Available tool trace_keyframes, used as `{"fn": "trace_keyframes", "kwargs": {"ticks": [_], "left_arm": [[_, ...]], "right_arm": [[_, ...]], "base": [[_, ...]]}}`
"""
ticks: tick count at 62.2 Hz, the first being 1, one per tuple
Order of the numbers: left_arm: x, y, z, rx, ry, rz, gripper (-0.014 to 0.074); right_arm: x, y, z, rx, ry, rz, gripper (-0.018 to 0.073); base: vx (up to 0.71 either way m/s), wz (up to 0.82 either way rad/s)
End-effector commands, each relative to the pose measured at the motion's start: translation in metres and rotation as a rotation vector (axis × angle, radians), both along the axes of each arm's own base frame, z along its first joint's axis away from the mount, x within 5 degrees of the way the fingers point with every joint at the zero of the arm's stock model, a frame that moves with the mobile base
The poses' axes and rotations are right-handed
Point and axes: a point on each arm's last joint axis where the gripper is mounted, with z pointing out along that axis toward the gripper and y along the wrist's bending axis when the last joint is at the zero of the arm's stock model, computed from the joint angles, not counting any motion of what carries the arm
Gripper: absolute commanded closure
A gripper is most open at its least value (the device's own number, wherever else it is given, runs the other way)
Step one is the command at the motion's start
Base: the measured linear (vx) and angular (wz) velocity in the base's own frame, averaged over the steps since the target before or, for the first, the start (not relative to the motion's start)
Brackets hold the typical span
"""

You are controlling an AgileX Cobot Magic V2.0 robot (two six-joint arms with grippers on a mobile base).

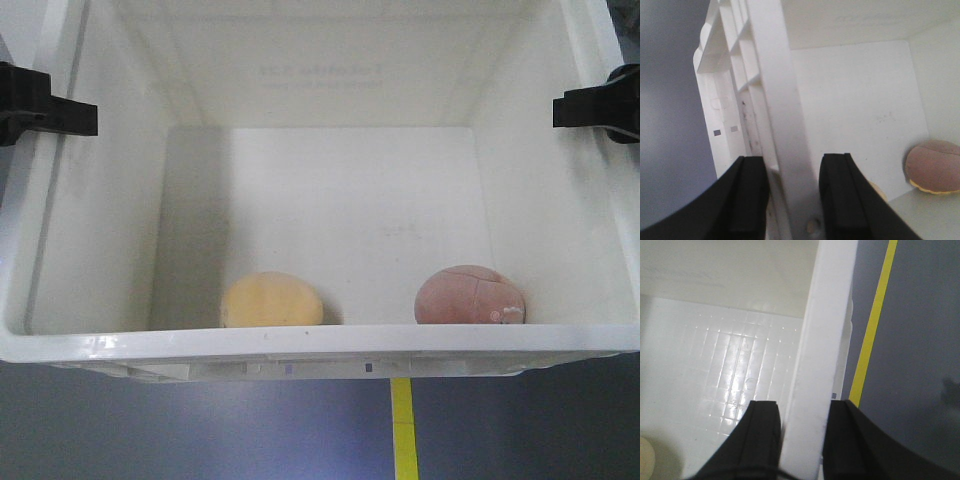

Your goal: Place moving items into box and shelve

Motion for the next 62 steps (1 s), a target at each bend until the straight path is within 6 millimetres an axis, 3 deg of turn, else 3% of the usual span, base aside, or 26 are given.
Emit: {"fn": "trace_keyframes", "kwargs": {"ticks": [1,62], "left_arm": [[-0.0047,-0.0017,0.0293,-0.100,-0.173,0.019,0.0603],[-0.0044,-0.0017,0.0290,-0.100,-0.172,0.019,0.0603]], "right_arm": [[-0.0011,-0.0012,0.0297,0.050,-0.205,-0.016,0.0565],[-0.0011,-0.0012,0.0298,0.050,-0.206,-0.017,0.0565]], "base": [[0.55,-0.11],[0.55,-0.07]]}}
